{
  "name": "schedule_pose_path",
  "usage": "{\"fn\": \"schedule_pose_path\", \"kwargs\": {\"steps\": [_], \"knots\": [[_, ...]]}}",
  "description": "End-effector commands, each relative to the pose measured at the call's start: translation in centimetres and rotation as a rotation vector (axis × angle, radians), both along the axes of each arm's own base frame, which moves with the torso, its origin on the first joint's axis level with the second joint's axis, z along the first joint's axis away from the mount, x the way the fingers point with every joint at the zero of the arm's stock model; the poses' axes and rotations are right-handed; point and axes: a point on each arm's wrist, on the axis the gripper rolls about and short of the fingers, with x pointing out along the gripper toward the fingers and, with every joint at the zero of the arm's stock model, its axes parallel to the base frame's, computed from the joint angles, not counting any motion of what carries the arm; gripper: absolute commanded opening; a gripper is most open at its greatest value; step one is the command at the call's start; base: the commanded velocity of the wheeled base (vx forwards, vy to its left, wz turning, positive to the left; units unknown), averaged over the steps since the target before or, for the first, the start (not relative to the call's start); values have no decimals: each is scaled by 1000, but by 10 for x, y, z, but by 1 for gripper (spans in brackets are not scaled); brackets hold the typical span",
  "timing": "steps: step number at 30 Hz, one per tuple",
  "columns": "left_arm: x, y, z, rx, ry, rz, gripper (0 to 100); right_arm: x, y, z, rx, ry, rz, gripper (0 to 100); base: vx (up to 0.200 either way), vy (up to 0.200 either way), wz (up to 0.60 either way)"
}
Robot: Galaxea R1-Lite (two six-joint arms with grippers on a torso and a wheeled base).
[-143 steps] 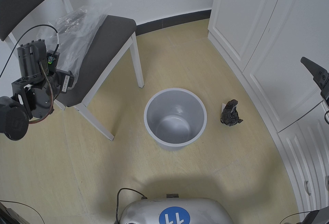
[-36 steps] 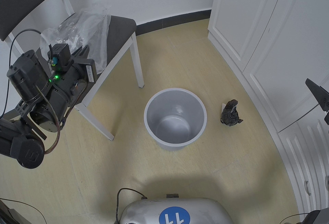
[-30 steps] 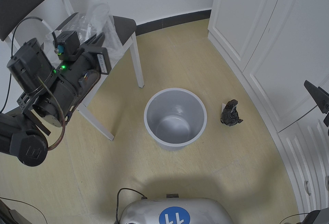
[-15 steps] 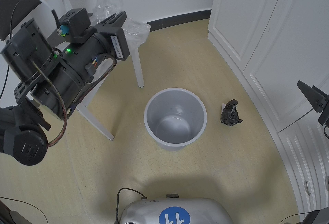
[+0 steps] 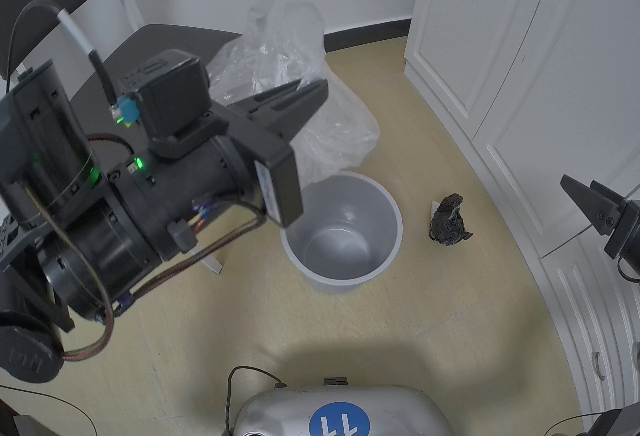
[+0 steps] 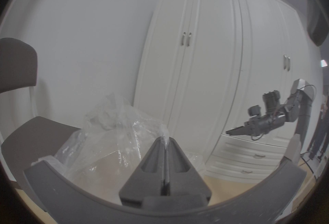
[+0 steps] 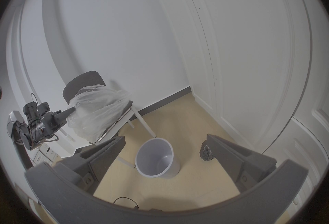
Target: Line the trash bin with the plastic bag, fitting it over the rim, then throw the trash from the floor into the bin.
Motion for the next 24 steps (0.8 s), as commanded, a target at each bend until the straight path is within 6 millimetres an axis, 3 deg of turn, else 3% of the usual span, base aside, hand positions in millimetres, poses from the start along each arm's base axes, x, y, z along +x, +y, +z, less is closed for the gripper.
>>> {"fn": "schedule_pose_path", "kwargs": {"steps": [1,9,24], "knots": [[-18,8,6,-8,-22,-74,0,-1,0,-3,-4,7,6,100,0,0,0],[-34,8,10,15,-27,-193,0,-4,-1,-6,-13,9,11,100,0,0,0],[-43,3,12,10,-34,-249,0,2,0,-4,-7,26,17,100,0,0,0]]}}
